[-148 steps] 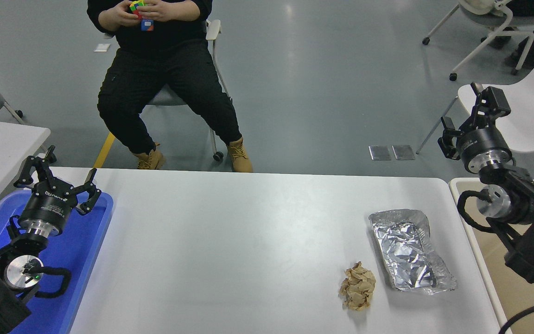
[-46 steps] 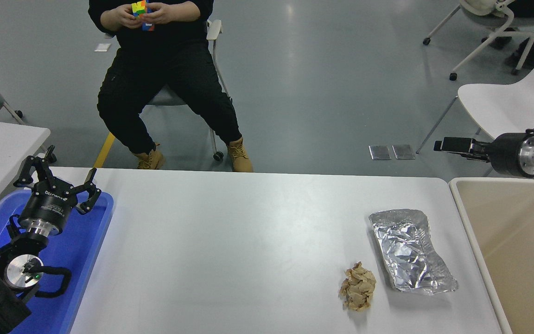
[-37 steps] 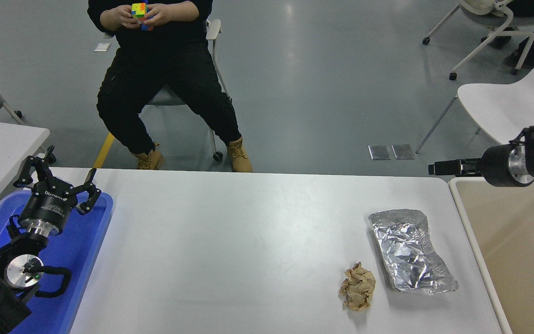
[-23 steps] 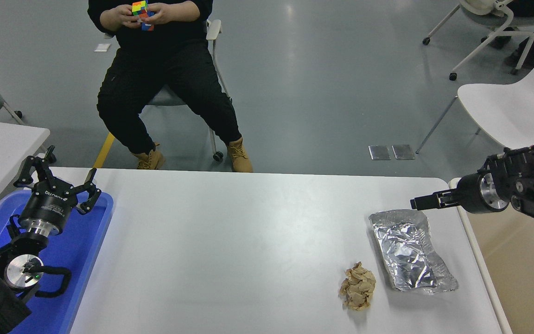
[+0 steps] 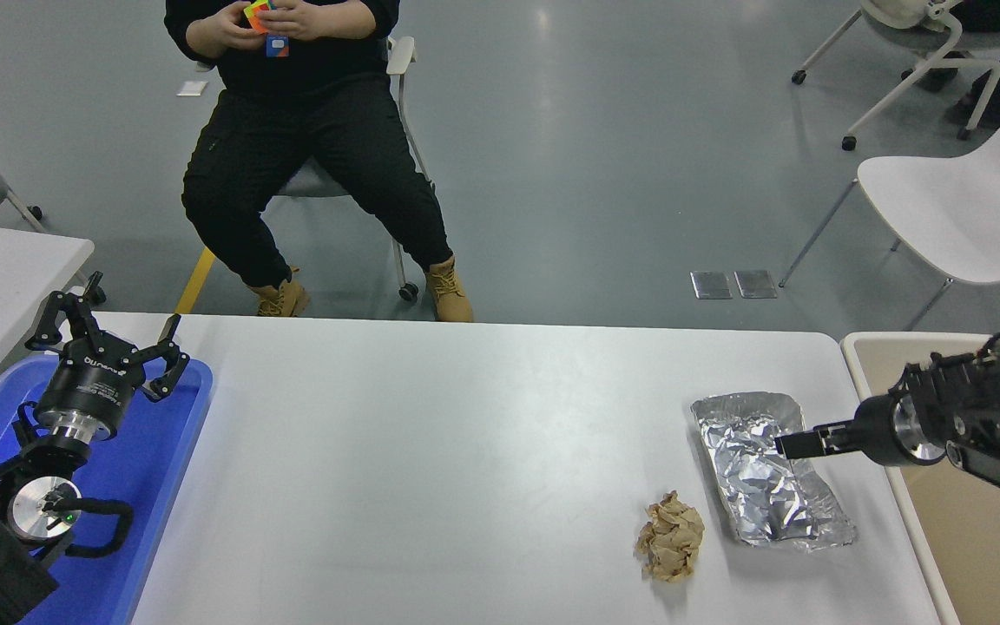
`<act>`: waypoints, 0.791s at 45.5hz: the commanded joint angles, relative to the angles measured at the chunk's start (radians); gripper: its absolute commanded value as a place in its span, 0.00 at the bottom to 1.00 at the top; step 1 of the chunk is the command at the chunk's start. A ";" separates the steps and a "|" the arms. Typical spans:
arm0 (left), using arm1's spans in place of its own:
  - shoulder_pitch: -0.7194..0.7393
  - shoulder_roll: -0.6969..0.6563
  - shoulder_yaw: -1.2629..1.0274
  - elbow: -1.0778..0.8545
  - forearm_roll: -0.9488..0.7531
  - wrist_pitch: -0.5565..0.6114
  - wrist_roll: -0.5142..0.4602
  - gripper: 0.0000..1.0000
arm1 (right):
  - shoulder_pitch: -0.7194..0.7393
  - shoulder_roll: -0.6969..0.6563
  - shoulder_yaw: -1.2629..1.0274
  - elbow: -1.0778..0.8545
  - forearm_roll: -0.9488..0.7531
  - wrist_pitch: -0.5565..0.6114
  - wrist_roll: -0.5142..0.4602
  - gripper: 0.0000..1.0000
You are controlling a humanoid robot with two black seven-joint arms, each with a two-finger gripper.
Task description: Clean the table surface
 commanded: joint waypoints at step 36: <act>0.000 0.000 0.000 0.000 0.000 0.000 -0.001 1.00 | -0.132 0.043 -0.006 -0.080 -0.002 -0.102 0.034 0.34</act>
